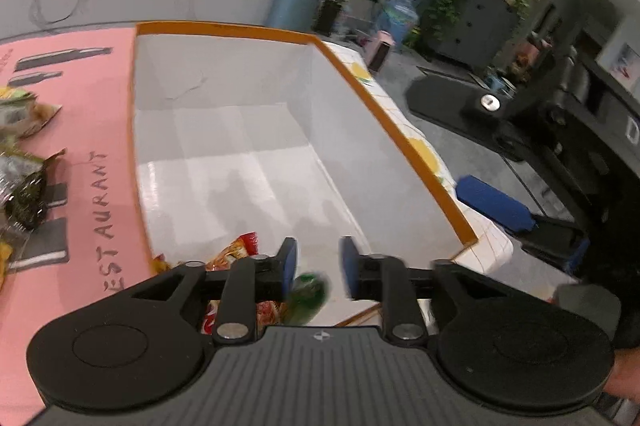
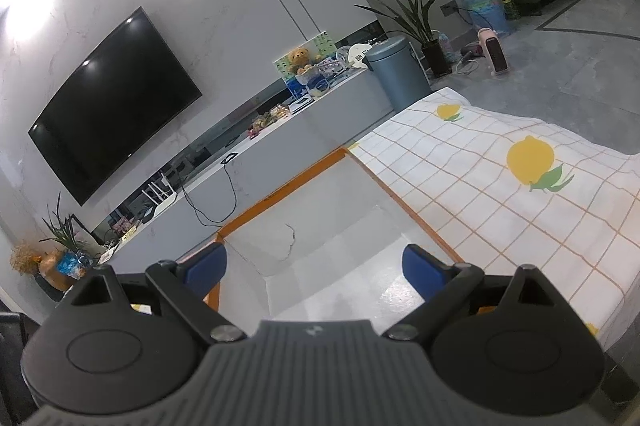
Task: Organize snacks
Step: 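Lower the green tube snack into the box and open the left tool, then move both tools back over the snack pile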
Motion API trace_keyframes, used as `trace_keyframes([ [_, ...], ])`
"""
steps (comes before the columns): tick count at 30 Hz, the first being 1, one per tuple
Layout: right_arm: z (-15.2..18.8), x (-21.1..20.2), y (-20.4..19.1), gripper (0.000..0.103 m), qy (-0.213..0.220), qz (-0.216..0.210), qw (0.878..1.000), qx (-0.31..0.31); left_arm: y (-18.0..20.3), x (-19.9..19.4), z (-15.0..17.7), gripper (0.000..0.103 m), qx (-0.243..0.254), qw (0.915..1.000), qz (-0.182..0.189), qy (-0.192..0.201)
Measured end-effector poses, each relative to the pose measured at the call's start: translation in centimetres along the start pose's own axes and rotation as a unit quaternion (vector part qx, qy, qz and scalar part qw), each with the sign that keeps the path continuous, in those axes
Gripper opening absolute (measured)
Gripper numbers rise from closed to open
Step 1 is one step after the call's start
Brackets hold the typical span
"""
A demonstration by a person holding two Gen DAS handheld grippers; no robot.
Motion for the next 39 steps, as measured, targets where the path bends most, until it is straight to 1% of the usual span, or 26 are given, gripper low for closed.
trace_keyframes([
  [1, 0.0, 0.0, 0.0, 0.092, 0.001, 0.0, 1.0, 0.0, 0.0, -0.3, -0.2, 0.049, -0.001, 1.0, 0.003, 0.006],
  [3, 0.0, 0.0, 0.0, 0.092, 0.001, 0.001, 1.0, 0.0, -0.2, -0.9, -0.5, 0.064, -0.002, 0.9997, 0.005, 0.022],
  [4, 0.0, 0.0, 0.1, 0.092, 0.001, 0.0, 1.0, 0.0, -0.3, -1.0, -0.6, 0.066, -0.002, 0.9996, -0.002, 0.028],
  [7, 0.0, 0.0, 0.1, 0.092, 0.001, 0.001, 1.0, -0.001, -0.8, -1.4, -0.9, 0.067, -0.005, 0.9992, -0.019, 0.036],
  [11, -0.1, 0.0, 0.1, 0.092, 0.002, 0.002, 1.0, -0.005, -1.4, -2.7, -0.9, 0.068, -0.016, 0.9989, -0.012, 0.042],
  [16, -0.1, 0.0, 0.0, 0.092, 0.003, -0.002, 1.0, -0.011, -1.1, -4.7, -1.7, 0.069, 0.006, 0.9977, -0.02, 0.065],
  [20, -0.2, -0.3, -0.2, 0.092, 0.017, -0.012, 1.0, -0.013, -1.3, -6.7, -2.1, 0.069, 0.015, 0.9957, -0.024, 0.088],
  [23, -0.3, -0.6, -0.7, 0.092, 0.027, -0.031, 0.999, -0.017, -1.5, -8.3, -2.4, 0.069, 0.011, 0.9947, -0.025, 0.099],
  [27, 0.1, -0.9, -2.3, 0.092, 0.035, -0.068, 0.997, -0.032, -2.4, -10.3, -2.9, 0.069, 0.007, 0.9927, -0.036, 0.115],
  [31, 1.1, -1.4, -4.7, 0.094, 0.053, -0.102, 0.991, -0.066, -4.0, -12.8, -3.0, 0.069, 0.012, 0.9888, -0.068, 0.133],
  [33, 2.0, -1.8, -6.5, 0.095, 0.057, -0.136, 0.985, -0.084, -5.2, -14.1, -2.8, 0.069, 0.01, 0.9864, -0.085, 0.14],
  [35, 3.1, -2.3, -8.5, 0.095, 0.063, -0.162, 0.978, -0.116, -6.2, -15.2, -2.6, 0.069, 0.006, 0.9839, -0.1, 0.148],
  [37, 4.3, -2.6, -9.8, 0.095, 0.065, -0.169, 0.975, -0.129, -7.5, -16.3, -2.4, 0.069, -0.002, 0.9818, -0.111, 0.154],
  [39, 5.4, -2.3, -10.5, 0.095, 0.06, -0.172, 0.977, -0.112, -8.9, -17.2, -2.1, 0.069, -0.015, 0.9793, -0.121, 0.162],
])
Point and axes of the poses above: each gripper's, at about its wrist camera, not at the fingertips, and x roughly the way its jaws point, y to its right, z to its underside, the point moved 6 cm from there along x, roughly the way its jaws point, and after that the axes turned 6 degrees about y, right-handed, at the moved point
